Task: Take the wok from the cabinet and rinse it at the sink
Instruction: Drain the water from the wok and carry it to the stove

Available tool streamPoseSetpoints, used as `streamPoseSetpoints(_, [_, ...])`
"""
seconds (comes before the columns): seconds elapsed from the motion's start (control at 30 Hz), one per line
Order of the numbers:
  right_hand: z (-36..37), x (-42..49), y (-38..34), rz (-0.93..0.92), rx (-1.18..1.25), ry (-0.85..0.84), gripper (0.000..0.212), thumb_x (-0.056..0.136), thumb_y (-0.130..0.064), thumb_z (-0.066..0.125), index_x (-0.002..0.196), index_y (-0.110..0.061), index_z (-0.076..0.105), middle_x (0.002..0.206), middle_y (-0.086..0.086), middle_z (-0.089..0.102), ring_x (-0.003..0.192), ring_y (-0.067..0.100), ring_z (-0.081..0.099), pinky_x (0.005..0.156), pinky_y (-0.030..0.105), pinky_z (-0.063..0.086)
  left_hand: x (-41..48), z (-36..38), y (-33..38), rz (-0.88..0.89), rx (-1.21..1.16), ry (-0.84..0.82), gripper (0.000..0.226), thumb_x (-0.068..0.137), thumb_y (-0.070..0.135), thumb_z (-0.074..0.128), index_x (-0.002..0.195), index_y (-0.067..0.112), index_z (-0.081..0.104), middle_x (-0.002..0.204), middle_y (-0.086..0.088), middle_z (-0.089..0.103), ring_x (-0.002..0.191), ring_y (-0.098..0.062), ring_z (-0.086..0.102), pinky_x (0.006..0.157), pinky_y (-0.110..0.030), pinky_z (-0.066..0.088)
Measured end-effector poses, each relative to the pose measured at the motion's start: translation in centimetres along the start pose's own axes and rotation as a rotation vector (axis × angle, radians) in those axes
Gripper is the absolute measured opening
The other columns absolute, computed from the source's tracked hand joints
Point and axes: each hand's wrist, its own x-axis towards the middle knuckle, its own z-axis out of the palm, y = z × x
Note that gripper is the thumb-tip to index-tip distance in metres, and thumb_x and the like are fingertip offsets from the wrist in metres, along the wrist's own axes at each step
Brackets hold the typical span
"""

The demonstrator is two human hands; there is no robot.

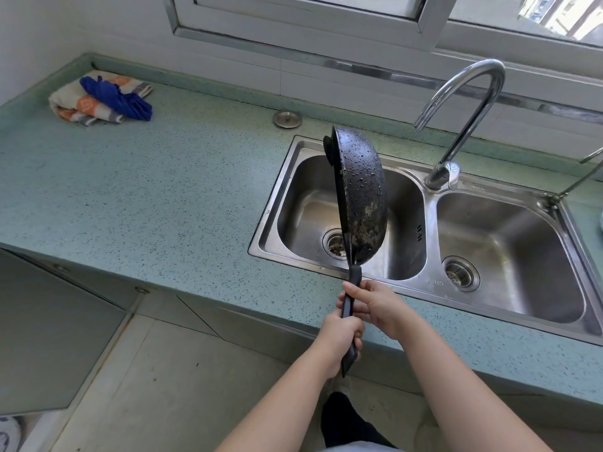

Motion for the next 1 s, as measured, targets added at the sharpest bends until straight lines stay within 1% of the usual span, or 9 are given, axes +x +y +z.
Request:
streamPoseSetpoints(0.27, [0.0, -0.2, 0.2, -0.005, 0.000, 0.020, 0.019, 0.087, -0.019, 0.061, 0.095, -0.005, 0.053, 0.085, 0.010, 0.067, 0.074, 0.020, 0.069, 0.064, 0.025, 0.058, -0.3, 0.3, 0.0, 0.034, 0.017, 0.033, 0.022, 0.084, -0.004, 0.037, 0.076, 0.014, 0.047, 0.054, 0.001, 0.038, 0.034, -0.004, 0.036, 0.038, -0.017, 0.030])
streamPoseSetpoints(0.4, [0.0, -0.4, 0.3, -0.012, 0.010, 0.078, 0.017, 0.088, -0.017, 0.060, 0.096, -0.004, 0.054, 0.086, 0.010, 0.067, 0.076, 0.021, 0.068, 0.069, 0.027, 0.058, -0.2, 0.8, -0.3, 0.087, 0.089, 0.074, 0.022, 0.086, -0.001, 0.039, 0.075, 0.016, 0.048, 0.055, 0.000, 0.040, 0.038, -0.007, 0.038, 0.040, -0.020, 0.032])
streamPoseSetpoints(0.53, [0.0, -0.7, 0.2, -0.037, 0.091, 0.160, 0.007, 0.091, -0.011, 0.055, 0.088, -0.005, 0.054, 0.084, 0.010, 0.065, 0.074, 0.021, 0.065, 0.065, 0.026, 0.058, -0.2, 2.0, 0.0, 0.175, 0.190, 0.111, 0.019, 0.088, 0.008, 0.047, 0.075, 0.020, 0.054, 0.056, 0.000, 0.048, 0.044, -0.011, 0.043, 0.043, -0.023, 0.036])
streamPoseSetpoints(0.63, [-0.1, -1.1, -0.1, -0.049, 0.178, 0.156, 0.009, 0.092, -0.009, 0.051, 0.087, -0.003, 0.055, 0.083, 0.012, 0.064, 0.071, 0.021, 0.064, 0.060, 0.024, 0.058, -0.5, 2.7, 0.5, 0.212, 0.254, 0.148, 0.017, 0.087, 0.009, 0.050, 0.075, 0.021, 0.053, 0.062, 0.000, 0.054, 0.046, -0.011, 0.048, 0.043, -0.019, 0.038])
streamPoseSetpoints(0.77, [-0.2, -1.5, -0.5, -0.048, 0.219, 0.124, 0.011, 0.094, -0.009, 0.049, 0.090, -0.001, 0.055, 0.084, 0.013, 0.065, 0.066, 0.018, 0.066, 0.056, 0.023, 0.058, -0.8, 3.1, 1.0, 0.210, 0.318, 0.183, 0.015, 0.084, 0.012, 0.050, 0.073, 0.022, 0.052, 0.065, -0.001, 0.055, 0.048, -0.015, 0.051, 0.047, -0.023, 0.039])
streamPoseSetpoints(0.83, [-0.1, -1.7, -0.8, -0.039, 0.251, 0.113, 0.015, 0.095, -0.010, 0.047, 0.086, -0.001, 0.055, 0.083, 0.012, 0.066, 0.062, 0.016, 0.067, 0.055, 0.023, 0.058, -0.9, 3.2, 1.3, 0.209, 0.352, 0.209, 0.016, 0.083, 0.013, 0.049, 0.071, 0.023, 0.050, 0.063, -0.001, 0.055, 0.050, -0.016, 0.052, 0.050, -0.024, 0.039])
streamPoseSetpoints(0.9, [0.0, -2.0, -1.0, -0.022, 0.257, 0.099, 0.023, 0.096, -0.013, 0.046, 0.082, -0.001, 0.058, 0.078, 0.011, 0.068, 0.057, 0.014, 0.068, 0.058, 0.024, 0.057, -1.2, 3.4, 1.5, 0.217, 0.395, 0.232, 0.007, 0.081, 0.015, 0.050, 0.076, 0.018, 0.053, 0.064, -0.002, 0.057, 0.057, -0.020, 0.058, 0.055, -0.026, 0.044])
streamPoseSetpoints(0.93, [0.0, -2.1, -1.1, -0.012, 0.263, 0.090, 0.026, 0.096, -0.015, 0.045, 0.080, 0.000, 0.059, 0.074, 0.011, 0.069, 0.056, 0.013, 0.069, 0.061, 0.025, 0.056, -1.3, 3.5, 1.6, 0.224, 0.418, 0.243, 0.009, 0.080, 0.017, 0.051, 0.084, 0.013, 0.056, 0.068, -0.005, 0.061, 0.065, -0.025, 0.063, 0.060, -0.029, 0.048])
streamPoseSetpoints(1.0, [0.1, -2.2, -1.1, 0.001, 0.308, 0.067, 0.031, 0.098, -0.015, 0.041, 0.078, 0.001, 0.059, 0.065, 0.009, 0.071, 0.055, 0.013, 0.069, 0.065, 0.026, 0.055, -1.3, 3.5, 1.6, 0.228, 0.479, 0.270, 0.032, 0.074, 0.022, 0.051, 0.100, 0.005, 0.059, 0.086, -0.015, 0.069, 0.084, -0.032, 0.067, 0.074, -0.036, 0.052])
